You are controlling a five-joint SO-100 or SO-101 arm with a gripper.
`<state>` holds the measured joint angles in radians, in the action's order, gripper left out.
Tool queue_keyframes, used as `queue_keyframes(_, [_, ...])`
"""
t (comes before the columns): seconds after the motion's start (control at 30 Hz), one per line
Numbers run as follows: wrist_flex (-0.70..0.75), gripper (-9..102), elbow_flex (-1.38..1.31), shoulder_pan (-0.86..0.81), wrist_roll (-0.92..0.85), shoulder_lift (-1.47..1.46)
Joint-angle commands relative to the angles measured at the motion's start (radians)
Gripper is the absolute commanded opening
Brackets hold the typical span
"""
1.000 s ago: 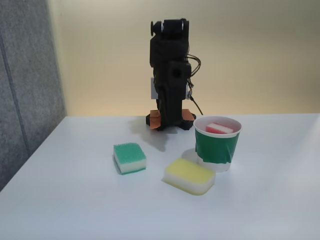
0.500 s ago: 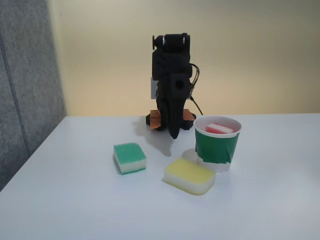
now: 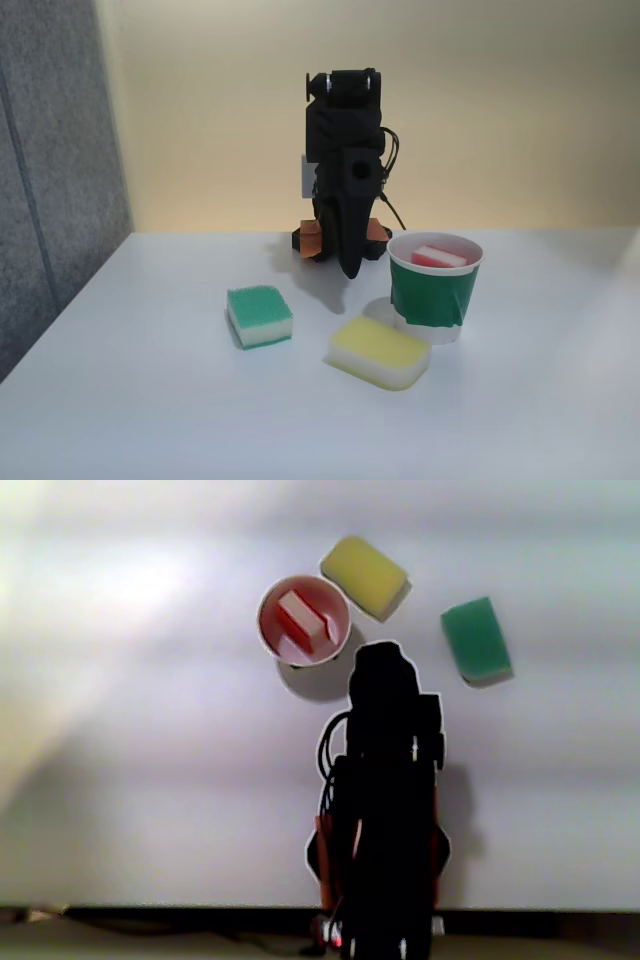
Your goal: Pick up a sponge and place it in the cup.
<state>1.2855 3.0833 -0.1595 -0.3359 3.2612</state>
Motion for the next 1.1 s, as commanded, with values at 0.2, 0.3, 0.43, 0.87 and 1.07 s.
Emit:
queue_keyframes(0.2, [0.081, 0, 0.009, 0.000, -0.009, 0.005])
queue_keyframes(0.3, [0.081, 0, 0.009, 0.000, -0.009, 0.006])
queue_keyframes(0.43, [0.081, 0, 0.009, 0.000, -0.009, 0.006])
queue_keyframes(0.87, [0.081, 0, 0.009, 0.000, -0.009, 0.006])
queue_keyframes(1.07, [0.081, 0, 0.009, 0.000, -0.009, 0.006])
